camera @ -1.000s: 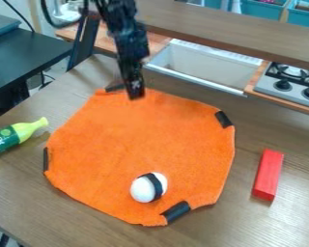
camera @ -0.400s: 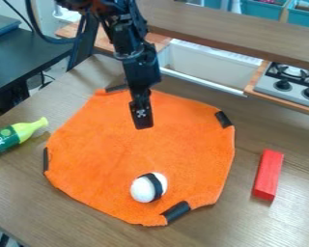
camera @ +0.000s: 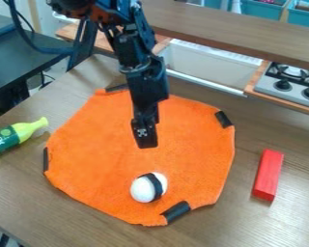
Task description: Put the object to the bottom right of the table
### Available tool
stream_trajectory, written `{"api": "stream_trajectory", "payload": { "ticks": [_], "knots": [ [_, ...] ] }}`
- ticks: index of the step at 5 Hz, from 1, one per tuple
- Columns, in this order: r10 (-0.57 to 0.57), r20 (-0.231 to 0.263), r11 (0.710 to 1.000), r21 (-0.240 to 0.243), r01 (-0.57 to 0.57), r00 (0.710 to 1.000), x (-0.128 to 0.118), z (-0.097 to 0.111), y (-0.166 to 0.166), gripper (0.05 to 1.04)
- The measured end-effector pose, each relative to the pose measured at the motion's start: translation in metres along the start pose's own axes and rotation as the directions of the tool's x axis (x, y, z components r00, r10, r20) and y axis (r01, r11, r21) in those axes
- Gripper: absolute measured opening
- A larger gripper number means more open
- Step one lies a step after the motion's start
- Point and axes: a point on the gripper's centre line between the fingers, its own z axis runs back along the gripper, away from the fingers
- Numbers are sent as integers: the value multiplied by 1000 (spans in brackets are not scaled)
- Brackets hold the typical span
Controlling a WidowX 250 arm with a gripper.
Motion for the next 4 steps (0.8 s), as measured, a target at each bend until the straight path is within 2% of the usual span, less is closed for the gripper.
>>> {"api": "stream_trajectory", "payload": {
  "ticks": [1,3,4],
  "knots": [
    [-34,-22,999,-6,34,999,5,-8,-19,999],
    [-81,-67,997,8,82,994,17,-21,-34,999],
    [-27,-75,1000,3,27,997,17,-33,-35,999]
  ]
}}
